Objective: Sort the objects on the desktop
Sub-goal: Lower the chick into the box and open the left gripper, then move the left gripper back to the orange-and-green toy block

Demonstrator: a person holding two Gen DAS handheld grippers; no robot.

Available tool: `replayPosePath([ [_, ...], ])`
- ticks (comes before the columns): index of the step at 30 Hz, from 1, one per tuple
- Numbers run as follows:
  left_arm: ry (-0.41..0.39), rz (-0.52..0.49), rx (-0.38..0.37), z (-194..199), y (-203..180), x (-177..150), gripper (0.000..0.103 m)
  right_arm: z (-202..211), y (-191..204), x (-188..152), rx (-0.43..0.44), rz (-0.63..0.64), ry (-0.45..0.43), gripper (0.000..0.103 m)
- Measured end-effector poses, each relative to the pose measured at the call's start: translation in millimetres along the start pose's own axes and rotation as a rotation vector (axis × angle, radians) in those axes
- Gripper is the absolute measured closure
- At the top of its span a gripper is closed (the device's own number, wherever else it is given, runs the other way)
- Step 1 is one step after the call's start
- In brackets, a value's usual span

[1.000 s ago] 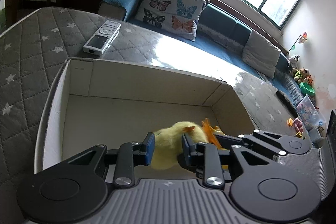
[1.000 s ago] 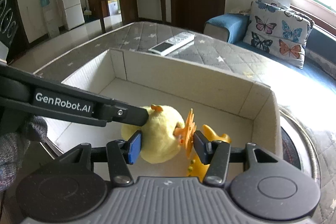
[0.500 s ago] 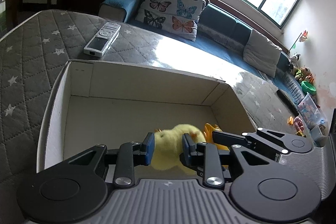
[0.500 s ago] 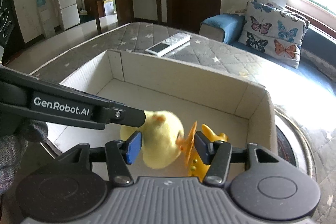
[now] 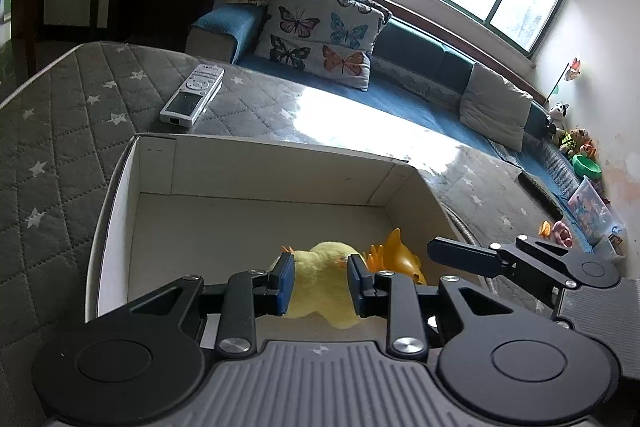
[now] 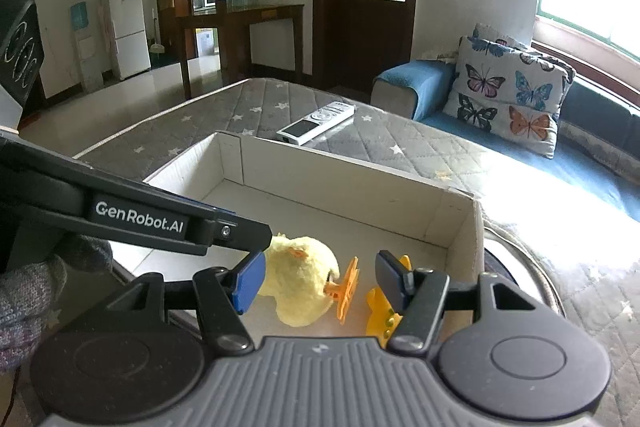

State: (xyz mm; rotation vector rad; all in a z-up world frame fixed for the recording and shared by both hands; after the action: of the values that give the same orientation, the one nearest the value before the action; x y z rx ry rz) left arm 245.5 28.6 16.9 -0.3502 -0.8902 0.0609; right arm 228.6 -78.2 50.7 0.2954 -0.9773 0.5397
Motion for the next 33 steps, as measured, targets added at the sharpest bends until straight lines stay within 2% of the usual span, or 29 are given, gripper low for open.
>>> replayPosePath([
  [22, -0.028, -0.071, -0.017, 38, -44, -27, 0.072, 73, 4, -24, -0.035, 0.006, -0.072, 0.041],
  [26, -0.026, -0.082, -0.018, 41, -48, -33, 0.072, 84, 5, -33, -0.048, 0.016, -0.075, 0.033],
  [33, -0.022, -0.097, -0.039, 49, -58, -47, 0.072, 102, 8, -49, -0.067, 0.025, -0.081, 0.033],
])
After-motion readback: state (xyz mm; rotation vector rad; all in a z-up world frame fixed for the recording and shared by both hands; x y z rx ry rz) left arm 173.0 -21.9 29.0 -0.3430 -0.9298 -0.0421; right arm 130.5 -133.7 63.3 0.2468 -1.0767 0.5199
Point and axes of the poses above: each gripper's, at about its wrist camera, not at the fingertips, and z roughly against the way its jaws point, y to its left, x to its top, the point moved 4 cm from there along -z, roughly the way its jaws point, and after that the axes turned 7 degrees about -y, right-handed, at the moved point
